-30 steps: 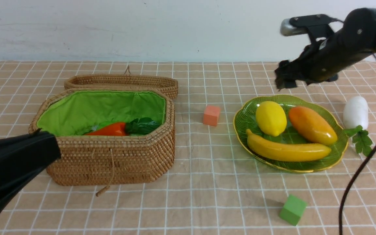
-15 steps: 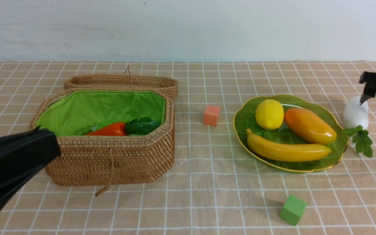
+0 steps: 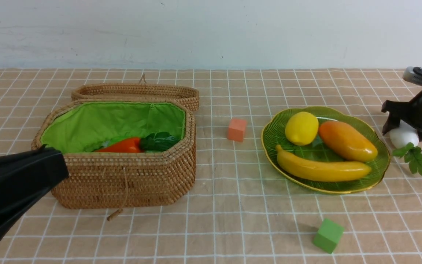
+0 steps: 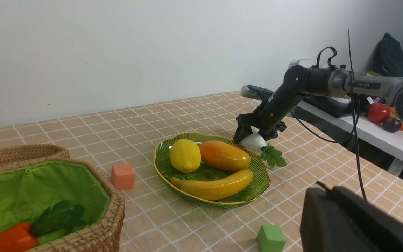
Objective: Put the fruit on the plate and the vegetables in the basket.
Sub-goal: Take a daikon with your right arm and place it on the basket on the left.
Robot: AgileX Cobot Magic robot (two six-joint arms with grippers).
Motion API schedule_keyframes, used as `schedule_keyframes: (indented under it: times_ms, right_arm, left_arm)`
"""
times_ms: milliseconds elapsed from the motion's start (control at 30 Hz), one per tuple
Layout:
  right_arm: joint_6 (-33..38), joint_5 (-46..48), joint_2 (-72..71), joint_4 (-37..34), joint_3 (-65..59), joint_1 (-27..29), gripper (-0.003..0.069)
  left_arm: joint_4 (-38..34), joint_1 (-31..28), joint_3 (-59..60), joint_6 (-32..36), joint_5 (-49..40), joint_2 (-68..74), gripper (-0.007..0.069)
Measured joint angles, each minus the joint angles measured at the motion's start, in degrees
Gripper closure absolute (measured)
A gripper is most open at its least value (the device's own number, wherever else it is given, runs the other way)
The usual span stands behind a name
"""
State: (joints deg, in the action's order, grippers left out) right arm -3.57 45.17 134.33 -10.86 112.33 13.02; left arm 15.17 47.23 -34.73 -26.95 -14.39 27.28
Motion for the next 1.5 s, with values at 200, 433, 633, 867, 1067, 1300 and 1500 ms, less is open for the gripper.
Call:
schedule_keyframes:
  times_ms: [200,433,633,867,1067,1300,1500]
  right_arm:
    - [4.2,8.2,-4.4,-0.8,0.1,-0.6,0.0123]
    - [28.0,13.6,-22.0,-20.9,0.5,-14.6,0.0123]
    - [51.9,10.4,-23.4,-39.6,0.5,-31.3,0.0123]
    - [68.9,-10.3,-16.2,-47.8,0.5,-46.5,0.0123]
    - [78.2,-27.4,-9.6,-50.5,0.4,-54.4,0.0111]
    - [79.6,-31.9,-7.0,-51.5,0.2,-55.9,-0.002]
    - [67.8,-22.9,-12.3,-49.2,0.1,-54.3,0.0039]
  left_arm:
    - [0.0,0.0,0.0,0.0,-5.8,0.0,0.0624]
    - [5.1,0.0,0.0,0.0,-12.3,0.0,0.0624]
    - [6.8,0.0,0.0,-2.0,-16.9,0.0,0.0624]
    - [8.8,0.0,0.0,-6.8,-18.2,0.0,0.0624]
    - [9.0,0.0,0.0,-7.1,-18.2,0.0,0.0624]
    - [9.1,0.0,0.0,-7.1,-18.2,0.0,0.0624]
    - [9.3,0.0,0.0,-7.1,-18.0,0.0,0.0624]
